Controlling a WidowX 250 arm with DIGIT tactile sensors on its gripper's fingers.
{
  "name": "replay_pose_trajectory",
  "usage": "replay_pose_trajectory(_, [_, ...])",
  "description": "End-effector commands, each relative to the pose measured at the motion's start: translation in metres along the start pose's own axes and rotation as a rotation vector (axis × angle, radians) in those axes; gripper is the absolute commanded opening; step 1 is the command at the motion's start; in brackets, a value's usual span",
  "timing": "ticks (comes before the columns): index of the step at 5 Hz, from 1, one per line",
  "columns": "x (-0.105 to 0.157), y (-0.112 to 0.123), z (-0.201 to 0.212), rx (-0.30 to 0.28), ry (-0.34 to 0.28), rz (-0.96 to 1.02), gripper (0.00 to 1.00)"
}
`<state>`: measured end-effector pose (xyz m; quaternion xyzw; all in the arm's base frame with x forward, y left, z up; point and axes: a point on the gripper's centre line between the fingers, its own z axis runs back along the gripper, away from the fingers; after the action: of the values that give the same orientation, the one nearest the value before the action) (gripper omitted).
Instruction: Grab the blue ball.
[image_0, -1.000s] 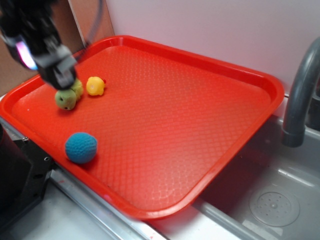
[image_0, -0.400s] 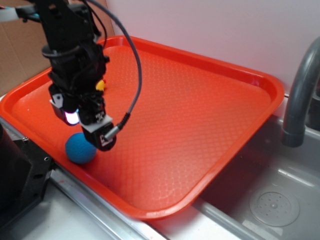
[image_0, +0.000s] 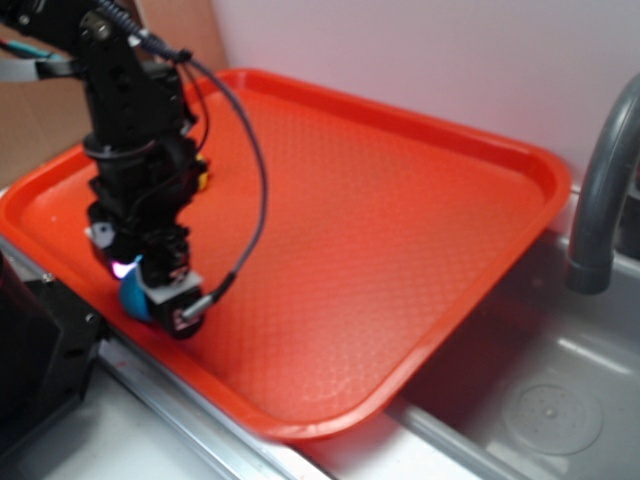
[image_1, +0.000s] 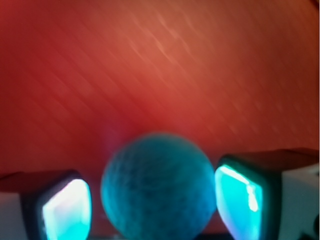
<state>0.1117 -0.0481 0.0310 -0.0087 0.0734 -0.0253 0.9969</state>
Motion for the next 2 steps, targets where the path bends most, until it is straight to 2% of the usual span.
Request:
replay_pose_trajectory(1, [-0.002,-0.008,-0.002,-0.021,-0.042,-0.034,0.0])
replay_pose_trajectory(2, [0.002,-0.007,0.01,-0.009,-0.083,-0.059,0.0])
